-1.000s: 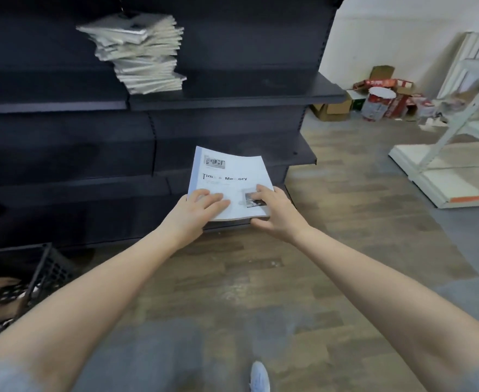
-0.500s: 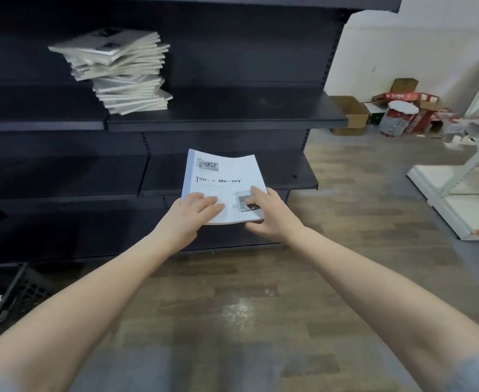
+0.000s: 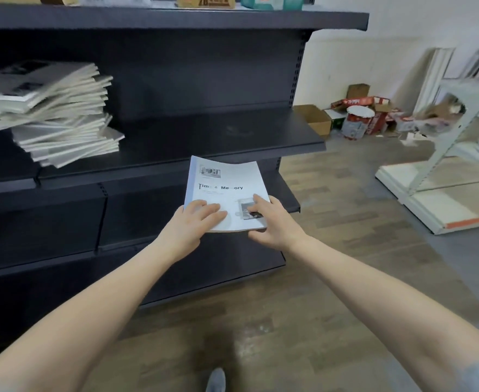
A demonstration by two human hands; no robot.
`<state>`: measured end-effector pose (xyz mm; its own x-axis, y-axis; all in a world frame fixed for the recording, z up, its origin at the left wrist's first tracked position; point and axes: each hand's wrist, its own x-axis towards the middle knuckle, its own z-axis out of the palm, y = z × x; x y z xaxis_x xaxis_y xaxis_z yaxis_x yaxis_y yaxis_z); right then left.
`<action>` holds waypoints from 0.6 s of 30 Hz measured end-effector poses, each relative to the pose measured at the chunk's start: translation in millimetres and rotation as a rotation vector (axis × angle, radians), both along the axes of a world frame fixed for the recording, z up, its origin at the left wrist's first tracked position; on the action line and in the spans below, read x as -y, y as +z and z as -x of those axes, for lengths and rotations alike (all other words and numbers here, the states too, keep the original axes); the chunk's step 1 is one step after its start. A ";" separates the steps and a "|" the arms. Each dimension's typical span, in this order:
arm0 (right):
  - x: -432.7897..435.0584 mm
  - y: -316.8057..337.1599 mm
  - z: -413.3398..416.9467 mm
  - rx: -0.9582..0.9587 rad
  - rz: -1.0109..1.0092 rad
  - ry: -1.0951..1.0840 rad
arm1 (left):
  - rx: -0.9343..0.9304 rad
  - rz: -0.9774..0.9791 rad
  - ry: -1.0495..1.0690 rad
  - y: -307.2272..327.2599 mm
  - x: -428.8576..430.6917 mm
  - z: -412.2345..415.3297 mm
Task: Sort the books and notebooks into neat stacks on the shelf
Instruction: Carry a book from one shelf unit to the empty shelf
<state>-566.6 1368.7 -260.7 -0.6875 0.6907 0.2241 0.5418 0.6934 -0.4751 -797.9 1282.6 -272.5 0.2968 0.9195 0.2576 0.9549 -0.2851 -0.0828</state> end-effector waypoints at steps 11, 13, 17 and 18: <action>-98.2 16.2 86.8 0.019 0.135 -0.137 | 0.079 0.209 0.099 22.0 -110.1 80.4; -106.4 5.7 92.2 0.020 0.200 -0.149 | 0.096 0.238 0.121 13.3 -116.6 83.9; -133.0 0.3 90.6 0.023 0.230 -0.143 | 0.058 0.232 0.129 4.9 -142.5 80.9; -141.7 0.2 88.3 0.030 0.229 -0.138 | 0.057 0.224 0.134 5.4 -150.9 77.2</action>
